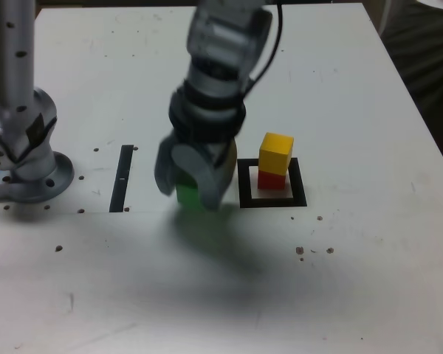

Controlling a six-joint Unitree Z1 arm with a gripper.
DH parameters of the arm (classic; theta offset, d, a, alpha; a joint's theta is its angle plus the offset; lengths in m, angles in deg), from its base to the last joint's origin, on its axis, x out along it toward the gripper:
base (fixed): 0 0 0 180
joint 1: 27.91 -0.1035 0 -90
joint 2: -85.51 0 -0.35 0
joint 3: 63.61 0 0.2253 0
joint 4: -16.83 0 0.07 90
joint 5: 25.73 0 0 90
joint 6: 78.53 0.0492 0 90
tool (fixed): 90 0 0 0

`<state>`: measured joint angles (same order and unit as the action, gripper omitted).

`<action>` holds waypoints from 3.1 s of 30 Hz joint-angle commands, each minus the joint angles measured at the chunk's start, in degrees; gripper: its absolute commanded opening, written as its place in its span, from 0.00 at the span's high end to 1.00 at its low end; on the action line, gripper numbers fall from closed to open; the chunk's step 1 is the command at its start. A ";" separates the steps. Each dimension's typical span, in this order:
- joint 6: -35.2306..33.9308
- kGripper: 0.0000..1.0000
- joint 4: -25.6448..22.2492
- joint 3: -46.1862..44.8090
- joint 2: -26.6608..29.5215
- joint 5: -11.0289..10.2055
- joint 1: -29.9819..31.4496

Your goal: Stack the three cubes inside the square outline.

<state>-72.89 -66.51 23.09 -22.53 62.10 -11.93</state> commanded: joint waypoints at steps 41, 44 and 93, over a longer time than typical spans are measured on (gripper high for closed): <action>12.25 0.77 -20.67 34.32 -7.95 -6.45 -7.55; 12.39 0.77 -20.55 34.97 -8.78 -6.27 -7.55; 8.07 0.00 -10.97 9.05 11.52 -6.95 -9.66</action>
<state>-64.39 -77.81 32.91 -12.03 55.22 -21.52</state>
